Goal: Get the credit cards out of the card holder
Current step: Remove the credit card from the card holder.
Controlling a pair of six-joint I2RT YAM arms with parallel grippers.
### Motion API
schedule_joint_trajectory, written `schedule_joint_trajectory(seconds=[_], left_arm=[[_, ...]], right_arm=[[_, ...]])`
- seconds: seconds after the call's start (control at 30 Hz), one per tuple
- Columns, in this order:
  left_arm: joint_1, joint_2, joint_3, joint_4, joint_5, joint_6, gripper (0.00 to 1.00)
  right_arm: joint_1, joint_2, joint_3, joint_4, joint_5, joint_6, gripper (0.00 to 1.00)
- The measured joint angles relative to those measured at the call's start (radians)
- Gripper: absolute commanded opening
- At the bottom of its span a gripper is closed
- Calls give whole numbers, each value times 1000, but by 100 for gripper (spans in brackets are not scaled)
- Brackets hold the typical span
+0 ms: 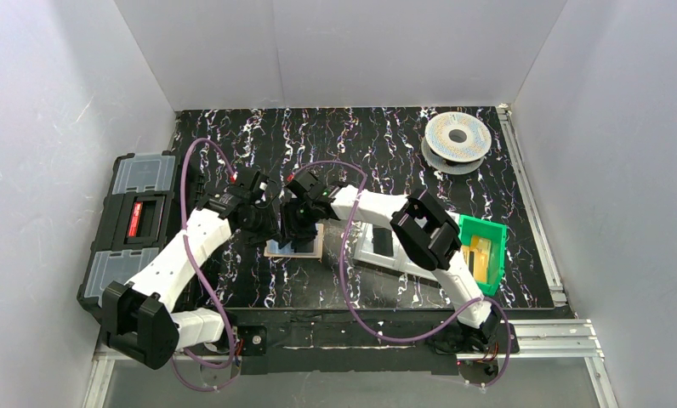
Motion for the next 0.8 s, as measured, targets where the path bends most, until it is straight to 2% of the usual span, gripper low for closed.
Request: schedule_joint_trajectory(seconds=[0.23,0.47,0.63,0.8], left_arm=[[1,6,31,-5,5,2,37],[1,7,68,-7,14,3,35],[2,31,74,3,55,1,35],[28,144,74,73,154,-9,33]], right_arm=[[-7,-14,-3,54,-29,35,66],[-56,-55,-41,130,-69,103,66],[-99,-121,-126,120,-20,127,54],[-133,-225,-211,66,53,122,42]])
